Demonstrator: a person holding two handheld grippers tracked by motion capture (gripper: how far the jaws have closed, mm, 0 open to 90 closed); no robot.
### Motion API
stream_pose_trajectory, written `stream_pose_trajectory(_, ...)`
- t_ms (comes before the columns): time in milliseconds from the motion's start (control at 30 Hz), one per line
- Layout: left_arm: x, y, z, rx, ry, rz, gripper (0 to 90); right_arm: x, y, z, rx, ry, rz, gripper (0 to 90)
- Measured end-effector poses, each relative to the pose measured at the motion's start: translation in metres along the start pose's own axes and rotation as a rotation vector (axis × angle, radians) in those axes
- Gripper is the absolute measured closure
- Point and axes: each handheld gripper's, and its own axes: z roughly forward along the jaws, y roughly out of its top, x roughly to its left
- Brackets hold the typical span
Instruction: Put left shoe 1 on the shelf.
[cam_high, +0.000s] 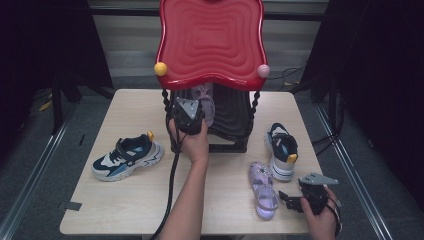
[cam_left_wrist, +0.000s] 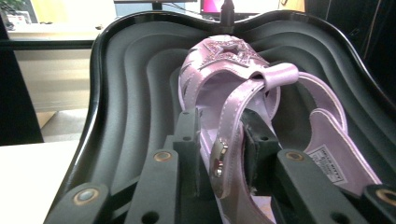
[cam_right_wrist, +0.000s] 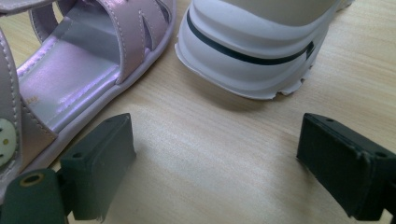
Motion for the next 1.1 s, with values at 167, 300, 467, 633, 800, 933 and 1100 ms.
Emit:
stream_pose_trajectory(167, 0.002, 0.001, 0.001, -0.003, -0.006, -0.007, 70.3, 0.000, 0.000, 0.000, -0.001, 0.000, -0.001, 10.4)
stream_pose_trajectory(300, 0.003, 0.002, 0.001, -0.010, -0.025, -0.010, 78.5, 0.000, 0.000, 0.000, 0.001, -0.001, 0.001, 10.4)
stream_pose_trajectory(467, 0.005, 0.005, -0.001, -0.067, -0.015, -0.046, 81.5, 0.000, 0.000, 0.000, 0.000, 0.001, 0.000, 10.4)
stream_pose_trajectory(633, 0.010, 0.008, 0.001, -0.115, 0.025, -0.045, 81.6, 0.000, 0.000, 0.000, 0.003, 0.000, 0.004, 10.5)
stream_pose_trajectory(800, 0.010, 0.010, 0.009, -0.123, 0.025, -0.035, 81.6, 0.000, 0.000, 0.000, 0.003, 0.001, 0.006, 10.5)
stream_pose_trajectory(933, 0.007, 0.004, 0.012, -0.115, 0.016, -0.019, 81.4, 0.000, 0.000, 0.000, 0.000, 0.001, 0.001, 10.4)
stream_pose_trajectory(1100, 0.002, 0.000, 0.008, -0.099, 0.003, -0.021, 80.9, 0.000, 0.000, 0.000, 0.003, 0.001, 0.004, 10.5)
